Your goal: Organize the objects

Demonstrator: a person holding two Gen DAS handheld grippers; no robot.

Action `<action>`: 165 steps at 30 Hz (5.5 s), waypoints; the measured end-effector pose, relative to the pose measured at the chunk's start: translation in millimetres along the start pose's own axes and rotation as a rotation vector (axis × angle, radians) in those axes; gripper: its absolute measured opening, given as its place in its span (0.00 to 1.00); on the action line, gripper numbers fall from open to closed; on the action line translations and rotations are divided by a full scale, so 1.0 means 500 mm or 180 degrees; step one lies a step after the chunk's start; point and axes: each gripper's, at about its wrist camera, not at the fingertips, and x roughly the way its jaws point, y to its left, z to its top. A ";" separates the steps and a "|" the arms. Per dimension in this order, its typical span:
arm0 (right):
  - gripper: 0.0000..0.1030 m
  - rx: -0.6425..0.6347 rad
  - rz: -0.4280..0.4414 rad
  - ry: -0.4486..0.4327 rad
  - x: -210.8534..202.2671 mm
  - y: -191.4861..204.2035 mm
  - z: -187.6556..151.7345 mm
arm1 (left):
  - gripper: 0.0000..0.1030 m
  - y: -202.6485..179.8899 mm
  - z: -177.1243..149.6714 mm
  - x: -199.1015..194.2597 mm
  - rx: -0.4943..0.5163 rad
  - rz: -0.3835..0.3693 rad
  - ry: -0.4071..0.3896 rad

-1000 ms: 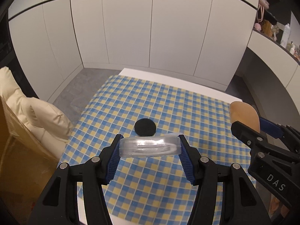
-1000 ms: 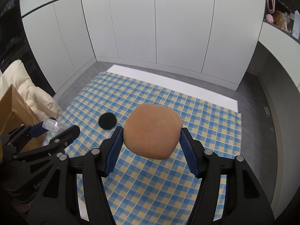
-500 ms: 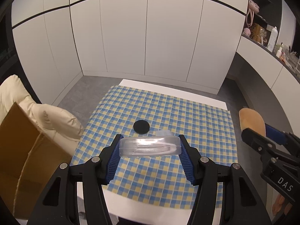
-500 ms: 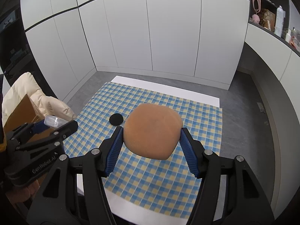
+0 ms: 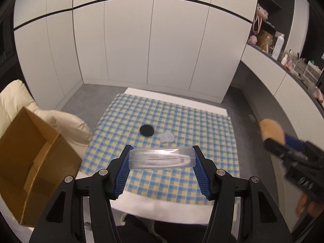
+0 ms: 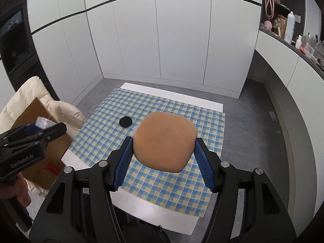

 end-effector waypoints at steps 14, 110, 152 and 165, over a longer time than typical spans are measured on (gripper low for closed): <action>0.62 0.0003 0.0008 0.0018 0.016 -0.032 -0.031 | 0.56 0.057 -0.049 0.057 -0.0176 0.0209 -0.0027; 0.62 -0.0797 0.0807 -0.0058 0.128 0.393 0.017 | 0.57 0.366 -0.131 -0.067 -0.0793 0.0868 -0.0415; 0.62 -0.1330 0.1199 -0.0041 0.116 0.595 -0.004 | 0.57 0.504 -0.195 -0.138 -0.1137 0.1221 -0.0424; 0.62 -0.1505 0.1290 -0.0039 0.112 0.665 -0.015 | 0.57 0.556 -0.218 -0.160 -0.1264 0.1283 -0.0416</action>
